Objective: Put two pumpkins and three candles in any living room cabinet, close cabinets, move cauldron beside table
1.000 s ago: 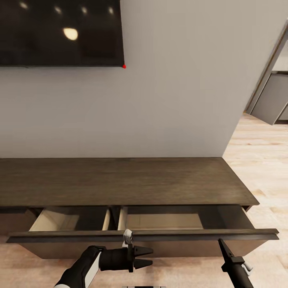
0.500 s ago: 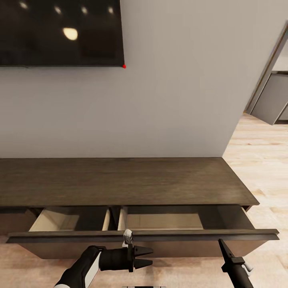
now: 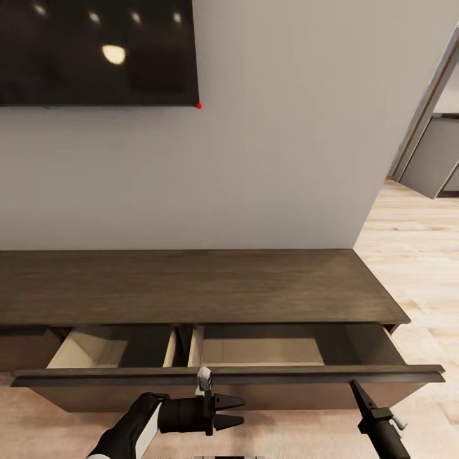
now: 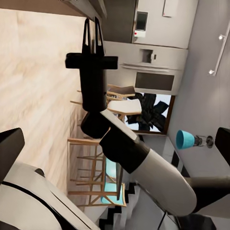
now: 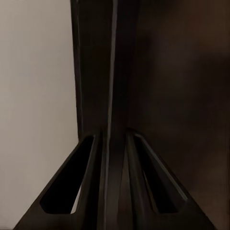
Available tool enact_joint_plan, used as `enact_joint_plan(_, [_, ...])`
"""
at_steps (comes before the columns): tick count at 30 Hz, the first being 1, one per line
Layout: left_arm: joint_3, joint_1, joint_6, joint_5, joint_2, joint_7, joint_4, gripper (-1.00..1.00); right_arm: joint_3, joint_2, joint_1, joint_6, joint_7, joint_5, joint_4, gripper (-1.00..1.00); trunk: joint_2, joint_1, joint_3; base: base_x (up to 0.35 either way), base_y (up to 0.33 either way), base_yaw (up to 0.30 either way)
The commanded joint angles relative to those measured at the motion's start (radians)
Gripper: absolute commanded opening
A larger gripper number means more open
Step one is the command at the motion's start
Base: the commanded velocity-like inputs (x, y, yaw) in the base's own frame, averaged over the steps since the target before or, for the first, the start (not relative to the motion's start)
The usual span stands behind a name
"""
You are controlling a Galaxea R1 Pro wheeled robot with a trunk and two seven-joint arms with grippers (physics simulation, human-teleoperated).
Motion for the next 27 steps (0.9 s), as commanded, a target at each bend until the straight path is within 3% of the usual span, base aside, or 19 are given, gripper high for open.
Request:
enact_joint_plan(1, [-0.003, 0.000, 0.010, 0.005, 0.000, -0.001, -0.001, 1.00, -0.007, -0.003, 0.000, 0.008, 0.005, -0.013, 0.004, -1.00, 0.000, 0.000, -0.001, -0.084, 0.000, 0.000])
enact_joint_plan(15, [-0.003, 0.000, 0.010, 0.005, -0.001, 0.000, -0.001, 1.00, -0.015, -0.004, 0.000, 0.007, 0.001, 0.005, 0.004, -1.00, 0.000, 0.000, -0.001, -0.098, 0.000, 0.000])
enact_joint_plan(16, [-0.003, 0.000, 0.010, 0.005, 0.000, 0.000, -0.001, 1.00, -0.017, -0.004, 0.000, 0.007, 0.002, -0.012, 0.004, -1.00, 0.000, 0.000, -0.001, -0.123, 0.000, 0.000])
enact_joint_plan(27, [-0.003, 0.000, 0.010, 0.005, -0.001, 0.000, -0.002, 1.00, -0.017, -0.005, 0.000, 0.006, 0.008, -0.012, 0.004, -1.00, 0.000, 0.000, -0.001, -0.114, 0.000, 0.000])
